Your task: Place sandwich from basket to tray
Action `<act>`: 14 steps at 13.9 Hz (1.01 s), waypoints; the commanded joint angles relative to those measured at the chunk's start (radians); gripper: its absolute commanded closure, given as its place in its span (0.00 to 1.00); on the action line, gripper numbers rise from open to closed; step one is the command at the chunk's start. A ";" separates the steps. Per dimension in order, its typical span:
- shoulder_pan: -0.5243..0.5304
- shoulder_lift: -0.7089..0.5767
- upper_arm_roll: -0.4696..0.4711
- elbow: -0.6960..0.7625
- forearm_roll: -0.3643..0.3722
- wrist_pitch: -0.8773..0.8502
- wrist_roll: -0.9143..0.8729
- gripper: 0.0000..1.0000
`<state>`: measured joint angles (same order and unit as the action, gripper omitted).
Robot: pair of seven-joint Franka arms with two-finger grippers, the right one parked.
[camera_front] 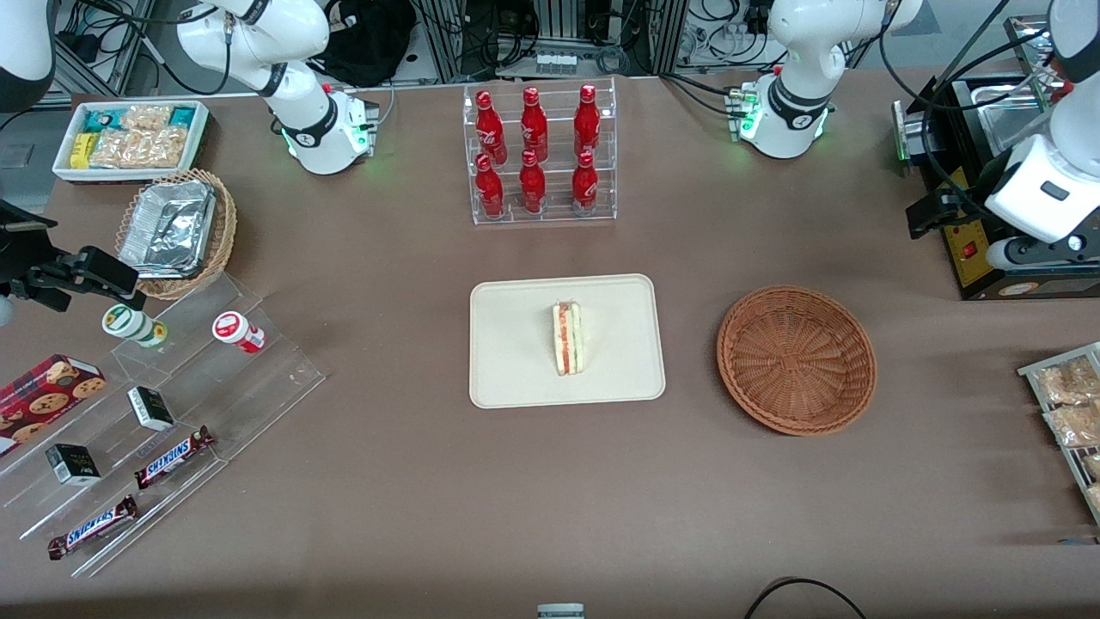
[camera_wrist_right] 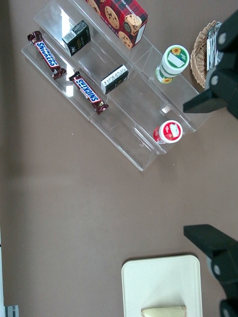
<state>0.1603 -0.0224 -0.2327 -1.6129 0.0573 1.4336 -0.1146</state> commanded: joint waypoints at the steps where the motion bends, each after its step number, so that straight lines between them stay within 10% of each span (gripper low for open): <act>1: -0.013 -0.005 -0.013 0.014 -0.013 -0.022 0.021 0.00; 14: -0.102 0.117 0.070 0.214 -0.005 -0.024 -0.011 0.00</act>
<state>0.0797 0.0253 -0.1732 -1.5094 0.0537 1.4368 -0.1089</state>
